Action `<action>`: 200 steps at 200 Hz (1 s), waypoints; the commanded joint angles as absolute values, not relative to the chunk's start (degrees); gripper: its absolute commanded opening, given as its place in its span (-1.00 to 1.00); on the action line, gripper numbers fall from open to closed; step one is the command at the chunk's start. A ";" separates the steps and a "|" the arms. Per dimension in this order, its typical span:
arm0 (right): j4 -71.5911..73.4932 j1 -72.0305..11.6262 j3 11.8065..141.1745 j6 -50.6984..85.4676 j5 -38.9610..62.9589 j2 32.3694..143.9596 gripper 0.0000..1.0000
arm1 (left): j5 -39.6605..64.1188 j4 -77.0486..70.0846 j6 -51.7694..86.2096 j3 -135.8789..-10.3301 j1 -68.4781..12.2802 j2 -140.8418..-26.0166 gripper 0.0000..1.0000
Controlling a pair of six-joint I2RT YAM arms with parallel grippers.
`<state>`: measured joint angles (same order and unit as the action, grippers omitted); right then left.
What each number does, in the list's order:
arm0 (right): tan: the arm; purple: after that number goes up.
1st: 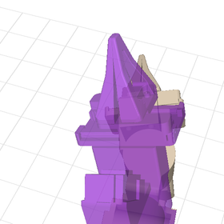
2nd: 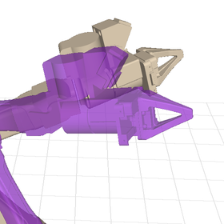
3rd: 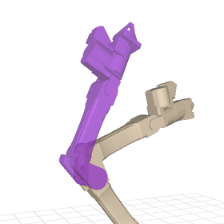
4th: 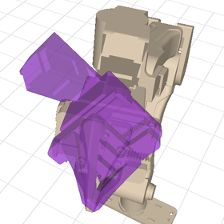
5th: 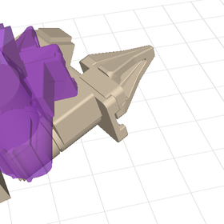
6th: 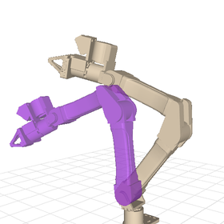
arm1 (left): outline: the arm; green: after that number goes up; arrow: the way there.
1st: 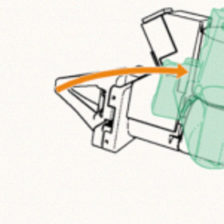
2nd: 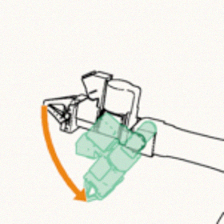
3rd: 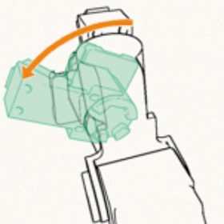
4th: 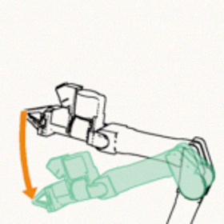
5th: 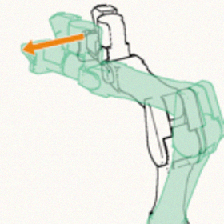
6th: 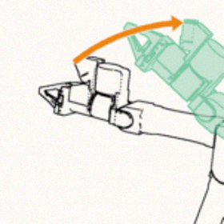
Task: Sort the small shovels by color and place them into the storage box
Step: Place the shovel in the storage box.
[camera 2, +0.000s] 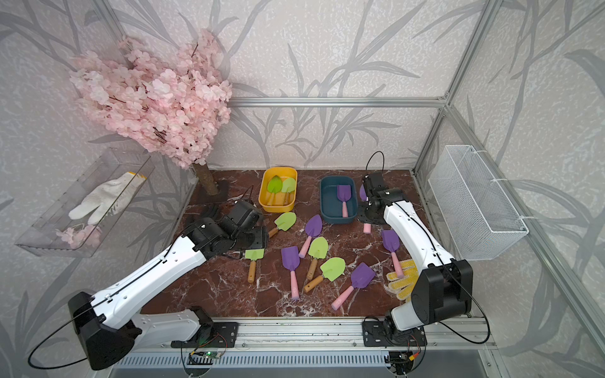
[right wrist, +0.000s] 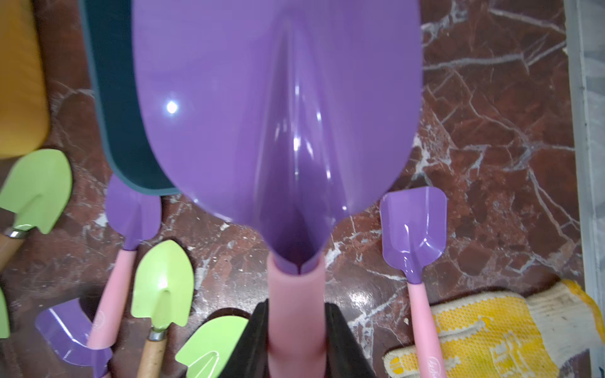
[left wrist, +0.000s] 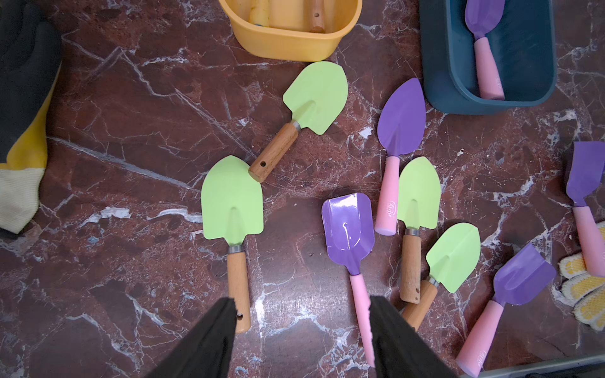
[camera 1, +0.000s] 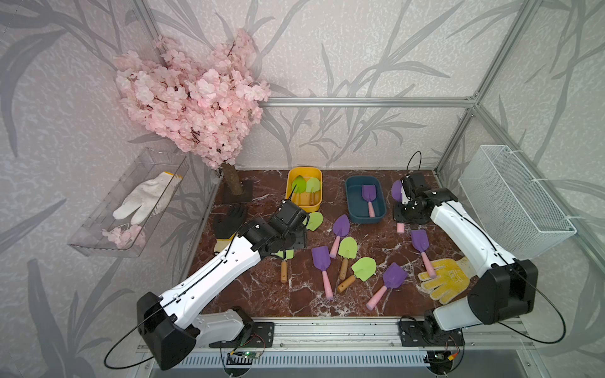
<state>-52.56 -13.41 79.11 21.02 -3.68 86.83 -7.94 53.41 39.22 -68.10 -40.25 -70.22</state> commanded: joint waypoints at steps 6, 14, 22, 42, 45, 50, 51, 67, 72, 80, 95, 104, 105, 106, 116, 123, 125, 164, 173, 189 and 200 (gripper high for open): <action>-54.60 -14.36 84.44 20.65 -0.37 90.91 -0.62 | -9.13 53.33 39.39 -68.31 -40.54 -69.26 0.36; -54.60 -14.65 85.96 20.90 -0.09 92.27 -0.62 | -8.99 53.35 39.43 -68.38 -40.52 -69.25 0.36; -54.66 -15.08 87.36 21.18 -0.07 93.77 -0.62 | -8.98 53.26 39.29 -68.38 -40.52 -69.34 0.36; -54.49 -16.27 90.62 21.70 0.07 97.33 -0.62 | -9.02 53.26 39.26 -68.38 -40.54 -69.35 0.36; -54.47 -16.40 91.22 21.71 0.10 97.45 -0.62 | -9.00 53.26 39.23 -68.39 -40.52 -69.35 0.36; -54.48 -16.75 92.11 21.79 0.15 99.55 -0.62 | -9.02 53.24 39.24 -68.38 -40.52 -69.34 0.36; -54.44 -16.81 92.33 21.80 0.12 99.83 -0.62 | -9.03 53.25 39.27 -68.38 -40.52 -69.34 0.36; -54.67 -17.51 95.61 22.05 0.32 103.34 -0.62 | -9.04 53.26 39.19 -68.29 -40.59 -69.23 0.36; -54.92 -17.70 96.74 22.18 0.38 104.48 -0.62 | -9.11 53.20 39.04 -68.25 -40.52 -69.25 0.36; -55.01 -17.90 98.35 22.31 0.56 106.29 -0.62 | -9.06 53.13 39.02 -68.20 -40.53 -69.33 0.36; -55.14 -18.19 101.19 22.50 0.62 109.46 -0.62 | -8.99 53.09 39.01 -68.21 -40.59 -69.39 0.36; -55.27 -18.27 103.01 22.37 0.85 111.41 -0.62 | -8.97 53.17 38.92 -68.28 -40.53 -69.43 0.36; -55.32 -18.27 103.27 22.35 0.91 111.65 -0.62 | -9.01 53.17 38.89 -68.29 -40.57 -69.43 0.36; -55.35 -18.28 103.40 22.34 0.94 111.86 -0.62 | -9.03 53.17 38.87 -68.29 -40.59 -69.43 0.36; -56.12 -18.36 105.93 22.00 1.13 114.22 -0.62 | -9.10 53.34 38.78 -68.46 -40.52 -69.43 0.36; -56.86 -18.35 107.76 21.90 1.14 115.85 -0.62 | -9.10 53.43 38.67 -68.56 -40.58 -69.43 0.36; -57.04 -18.34 108.28 21.84 1.21 116.24 -0.62 | -9.15 53.44 38.63 -68.55 -40.53 -69.50 0.36; -59.04 -18.78 115.41 21.71 1.41 122.87 -0.62 | -8.61 52.74 38.91 -68.42 -40.56 -70.00 0.37; -59.21 -18.94 116.61 21.87 1.53 124.12 -0.62 | -8.30 52.49 39.06 -68.29 -40.56 -70.14 0.36; -60.10 -19.16 119.01 21.90 1.86 126.48 -0.62 | -8.03 52.25 39.19 -68.15 -40.52 -70.25 0.37; -60.99 -19.18 120.79 21.80 2.06 128.19 -0.62 | -8.02 52.21 39.15 -68.04 -40.52 -70.32 0.37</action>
<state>-58.02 -18.74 116.86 21.61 1.63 125.38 -7.86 52.99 39.07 -68.10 -40.25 -70.22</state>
